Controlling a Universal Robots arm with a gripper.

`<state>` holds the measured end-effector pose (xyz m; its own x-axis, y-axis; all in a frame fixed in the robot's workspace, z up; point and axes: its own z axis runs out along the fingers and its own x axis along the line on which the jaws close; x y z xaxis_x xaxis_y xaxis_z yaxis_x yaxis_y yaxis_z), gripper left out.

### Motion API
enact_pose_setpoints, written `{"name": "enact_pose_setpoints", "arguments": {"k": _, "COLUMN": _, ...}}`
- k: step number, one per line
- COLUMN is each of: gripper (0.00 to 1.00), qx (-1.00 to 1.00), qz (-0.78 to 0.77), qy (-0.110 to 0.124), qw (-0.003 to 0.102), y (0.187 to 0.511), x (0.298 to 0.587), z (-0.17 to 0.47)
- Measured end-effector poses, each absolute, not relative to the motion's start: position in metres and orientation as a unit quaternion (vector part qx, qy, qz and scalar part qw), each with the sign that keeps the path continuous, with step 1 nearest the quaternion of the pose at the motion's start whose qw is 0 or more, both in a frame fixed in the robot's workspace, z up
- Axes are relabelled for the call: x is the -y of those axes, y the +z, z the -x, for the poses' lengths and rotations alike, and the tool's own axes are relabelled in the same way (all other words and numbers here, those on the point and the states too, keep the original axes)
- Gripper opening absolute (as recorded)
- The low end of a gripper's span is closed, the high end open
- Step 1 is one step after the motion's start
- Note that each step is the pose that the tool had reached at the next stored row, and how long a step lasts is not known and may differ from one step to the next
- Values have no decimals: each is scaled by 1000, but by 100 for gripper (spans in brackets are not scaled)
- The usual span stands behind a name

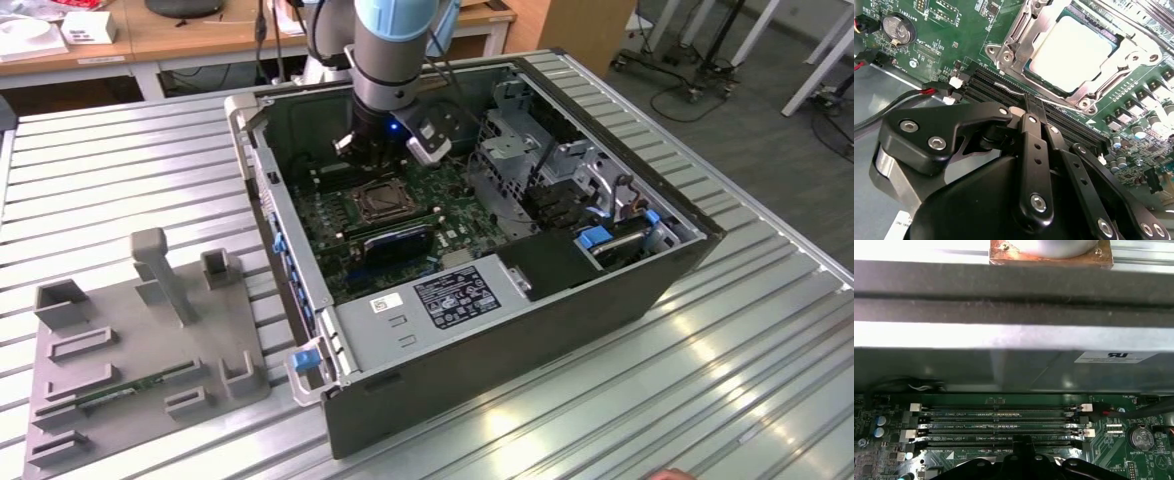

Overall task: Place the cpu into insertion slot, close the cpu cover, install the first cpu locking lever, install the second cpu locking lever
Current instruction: 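Install the first cpu locking lever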

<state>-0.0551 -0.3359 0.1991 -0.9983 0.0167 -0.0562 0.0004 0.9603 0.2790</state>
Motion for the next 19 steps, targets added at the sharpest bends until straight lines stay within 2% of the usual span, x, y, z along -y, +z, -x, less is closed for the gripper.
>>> {"name": "enact_pose_setpoints", "arguments": {"k": 19, "gripper": 11, "qx": -991, "qz": -4, "qy": 132, "qw": 29, "y": 193, "x": 336, "z": 55}}
